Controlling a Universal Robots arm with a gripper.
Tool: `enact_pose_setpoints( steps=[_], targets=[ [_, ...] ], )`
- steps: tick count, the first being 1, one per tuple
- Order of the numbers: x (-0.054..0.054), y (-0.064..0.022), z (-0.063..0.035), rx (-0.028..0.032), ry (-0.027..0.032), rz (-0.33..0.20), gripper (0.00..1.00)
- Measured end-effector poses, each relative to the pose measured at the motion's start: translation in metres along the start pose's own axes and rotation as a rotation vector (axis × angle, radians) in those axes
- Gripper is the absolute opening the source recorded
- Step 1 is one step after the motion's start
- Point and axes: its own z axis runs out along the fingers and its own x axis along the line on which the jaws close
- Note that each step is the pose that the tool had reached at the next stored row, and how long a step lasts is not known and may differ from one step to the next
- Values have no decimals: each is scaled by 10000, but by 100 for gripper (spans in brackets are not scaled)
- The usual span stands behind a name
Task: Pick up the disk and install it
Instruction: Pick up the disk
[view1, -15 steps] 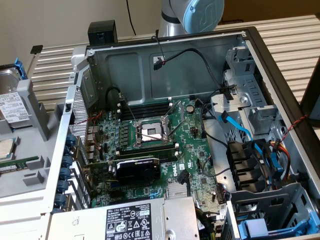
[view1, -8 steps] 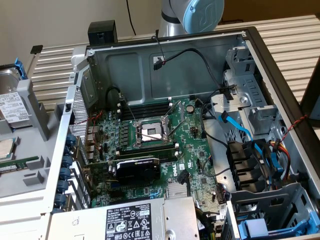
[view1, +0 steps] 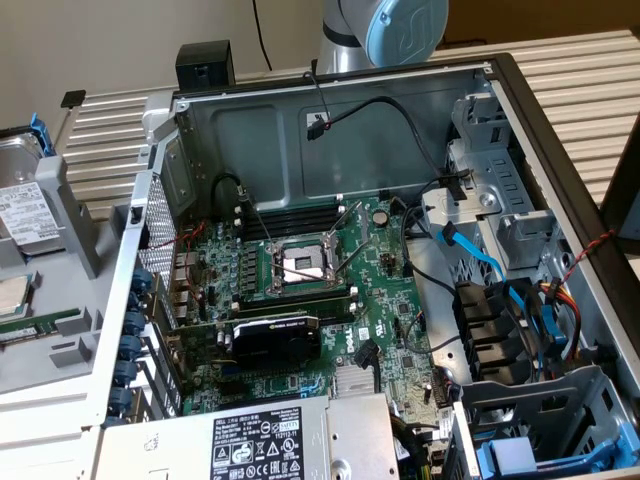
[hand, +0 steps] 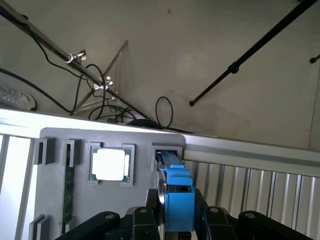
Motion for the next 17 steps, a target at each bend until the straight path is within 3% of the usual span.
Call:
enact_pose_setpoints(
  steps=[4,13,17],
  targets=[
    [0,0,0,0,3,0,38],
    [0,1,1,-10,105,89,37],
    [0,1,0,-9,116,137,37]
  ],
)
